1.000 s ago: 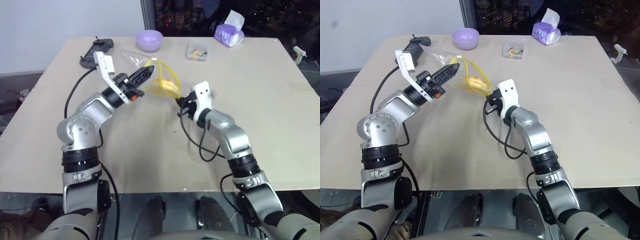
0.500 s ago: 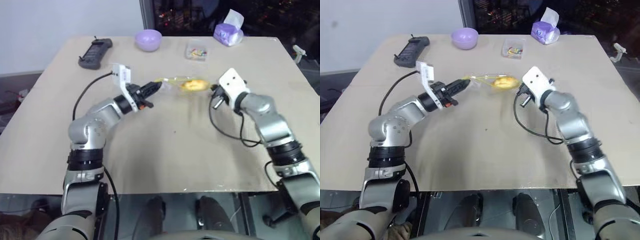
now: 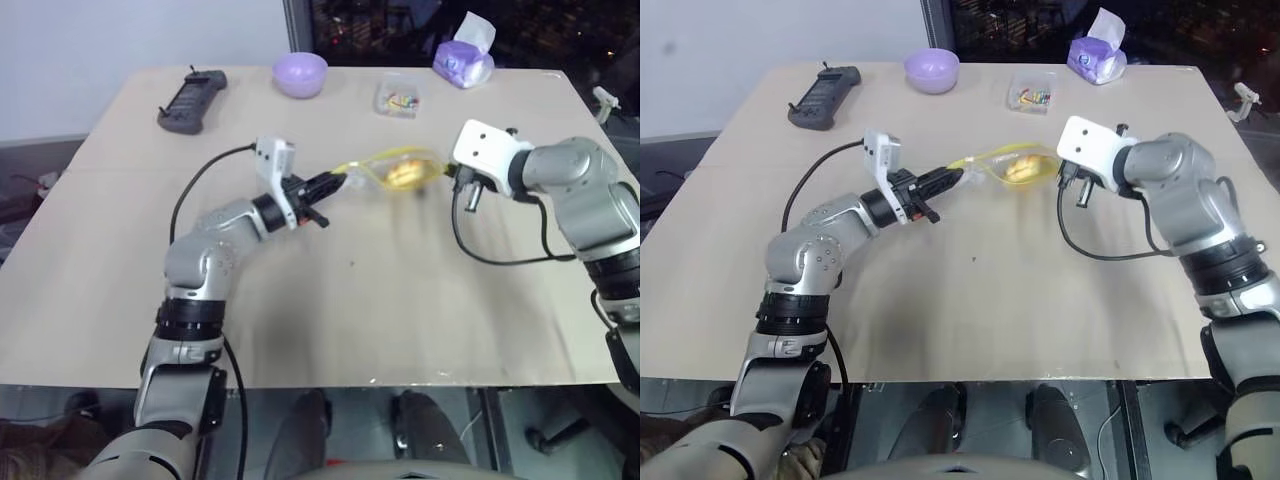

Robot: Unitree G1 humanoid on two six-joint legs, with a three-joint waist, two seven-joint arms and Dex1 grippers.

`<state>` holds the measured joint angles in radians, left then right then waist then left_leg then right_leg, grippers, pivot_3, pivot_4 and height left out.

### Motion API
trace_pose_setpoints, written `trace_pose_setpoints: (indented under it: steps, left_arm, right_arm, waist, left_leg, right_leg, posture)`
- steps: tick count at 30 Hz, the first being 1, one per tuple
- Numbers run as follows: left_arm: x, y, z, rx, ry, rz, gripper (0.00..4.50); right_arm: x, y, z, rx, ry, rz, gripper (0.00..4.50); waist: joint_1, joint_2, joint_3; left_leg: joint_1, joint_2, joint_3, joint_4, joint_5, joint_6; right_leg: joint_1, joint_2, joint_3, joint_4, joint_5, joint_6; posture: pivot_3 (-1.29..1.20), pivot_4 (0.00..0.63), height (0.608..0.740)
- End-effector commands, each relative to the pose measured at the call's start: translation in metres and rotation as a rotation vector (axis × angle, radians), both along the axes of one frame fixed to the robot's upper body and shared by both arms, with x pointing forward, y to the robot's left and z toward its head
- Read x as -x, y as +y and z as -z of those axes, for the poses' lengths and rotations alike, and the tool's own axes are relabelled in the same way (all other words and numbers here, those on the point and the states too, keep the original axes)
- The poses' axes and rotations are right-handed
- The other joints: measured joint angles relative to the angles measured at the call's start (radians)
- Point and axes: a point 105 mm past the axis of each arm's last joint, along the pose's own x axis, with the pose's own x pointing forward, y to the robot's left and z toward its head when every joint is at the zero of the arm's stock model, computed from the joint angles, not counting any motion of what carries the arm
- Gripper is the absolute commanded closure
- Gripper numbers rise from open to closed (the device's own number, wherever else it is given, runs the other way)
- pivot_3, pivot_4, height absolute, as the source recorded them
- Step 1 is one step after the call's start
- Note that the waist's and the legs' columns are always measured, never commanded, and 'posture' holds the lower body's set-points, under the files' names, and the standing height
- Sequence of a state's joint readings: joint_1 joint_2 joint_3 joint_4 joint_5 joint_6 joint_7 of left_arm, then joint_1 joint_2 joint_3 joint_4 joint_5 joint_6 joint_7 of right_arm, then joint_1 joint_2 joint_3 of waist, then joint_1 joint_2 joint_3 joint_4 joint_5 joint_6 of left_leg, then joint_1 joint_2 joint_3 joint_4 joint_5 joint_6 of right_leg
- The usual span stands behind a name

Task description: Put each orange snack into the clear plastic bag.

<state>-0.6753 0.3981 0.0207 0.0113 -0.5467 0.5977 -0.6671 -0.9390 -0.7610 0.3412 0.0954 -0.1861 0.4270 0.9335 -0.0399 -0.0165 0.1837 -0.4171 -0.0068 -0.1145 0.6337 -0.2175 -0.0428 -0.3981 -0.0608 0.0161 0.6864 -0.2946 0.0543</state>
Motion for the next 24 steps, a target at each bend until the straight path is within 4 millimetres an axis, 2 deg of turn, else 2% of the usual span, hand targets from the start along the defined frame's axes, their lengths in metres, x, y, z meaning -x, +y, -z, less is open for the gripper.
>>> trace_pose_setpoints:
  steps: [1,3,6,8,12,14,19,22,24]
  left_arm:
    - [0.01,-0.005,-0.031,-0.016,-0.186,0.047,4.5]
    - [0.012,-0.005,-0.035,0.02,-0.188,0.061,4.5]
    - [0.004,0.001,-0.025,-0.056,-0.204,0.024,4.5]
    - [-0.004,0.007,-0.038,0.042,-0.183,-0.017,4.5]
    - [-0.012,0.014,-0.039,0.057,-0.184,-0.047,4.5]
    - [-0.02,0.02,-0.049,0.086,-0.213,-0.089,4.5]
    - [-0.015,0.02,-0.046,0.039,-0.335,-0.065,4.5]
    - [-0.006,0.024,-0.029,-0.003,-0.346,-0.061,4.5]
    - [0.002,0.025,-0.011,-0.055,-0.344,-0.049,4.5]
  right_arm:
    - [-0.001,-0.005,-0.034,-0.057,-0.084,0.022,4.46]
    - [-0.001,-0.005,-0.04,-0.072,-0.098,0.026,4.46]
    - [-0.003,-0.005,-0.042,-0.091,-0.107,0.035,4.46]
    - [-0.004,-0.01,-0.046,-0.094,-0.122,0.051,4.46]
    - [-0.012,-0.037,-0.067,-0.114,-0.225,0.156,4.46]
    - [-0.014,-0.046,-0.075,-0.121,-0.271,0.185,4.46]
    - [-0.004,-0.037,-0.082,-0.21,-0.415,0.144,4.46]
    - [0.009,-0.028,-0.062,-0.26,-0.434,0.126,4.46]
    - [0.019,-0.025,-0.03,-0.274,-0.369,0.135,4.46]
  waist:
    - [0.0,0.0,0.0]
    - [0.0,0.0,0.0]
    - [-0.001,0.0,0.0]
    - [0.0,0.0,0.0]
    - [0.001,0.0,0.0]
    - [0.001,0.0,0.0]
    - [0.0,0.0,0.0]
    - [-0.003,0.0,0.0]
    - [-0.002,0.0,-0.001]
  left_leg:
    - [0.0,0.0,0.0,0.0,0.0,0.0]
    - [0.0,0.0,0.001,-0.001,0.0,0.0]
    - [0.0,-0.001,0.001,-0.001,0.0,0.0]
    - [0.0,-0.001,0.0,-0.001,0.0,0.0]
    - [0.0,-0.001,0.0,-0.001,0.0,0.0]
    - [0.0,-0.002,0.001,-0.001,0.0,0.0]
    - [-0.001,-0.002,0.0,-0.001,0.0,0.0]
    - [-0.001,-0.001,0.002,-0.001,0.0,0.0]
    - [-0.001,-0.001,0.002,-0.001,0.0,0.0]
  right_leg:
    - [0.0,0.0,0.0,-0.001,0.0,0.0]
    - [0.0,-0.001,0.0,-0.002,0.0,0.0]
    - [0.0,-0.001,0.0,-0.002,0.0,0.0]
    - [0.0,-0.001,0.0,-0.002,0.0,0.0]
    - [0.0,-0.002,0.0,-0.002,0.0,0.0]
    - [0.0,-0.002,0.0,-0.002,0.0,0.0]
    - [0.0,-0.002,-0.001,-0.002,0.0,0.0]
    - [0.0,-0.002,0.0,-0.004,0.0,0.0]
    - [0.0,-0.002,0.001,-0.004,0.0,0.0]
  posture:
    - [0.0,0.15,0.718]
    - [0.0,0.15,0.718]
    - [0.0,0.15,0.718]
    - [0.0,0.15,0.718]
    - [0.0,0.15,0.718]
    - [0.0,0.15,0.718]
    - [0.0,0.15,0.718]
    - [0.0,0.15,0.718]
    - [0.0,0.15,0.718]
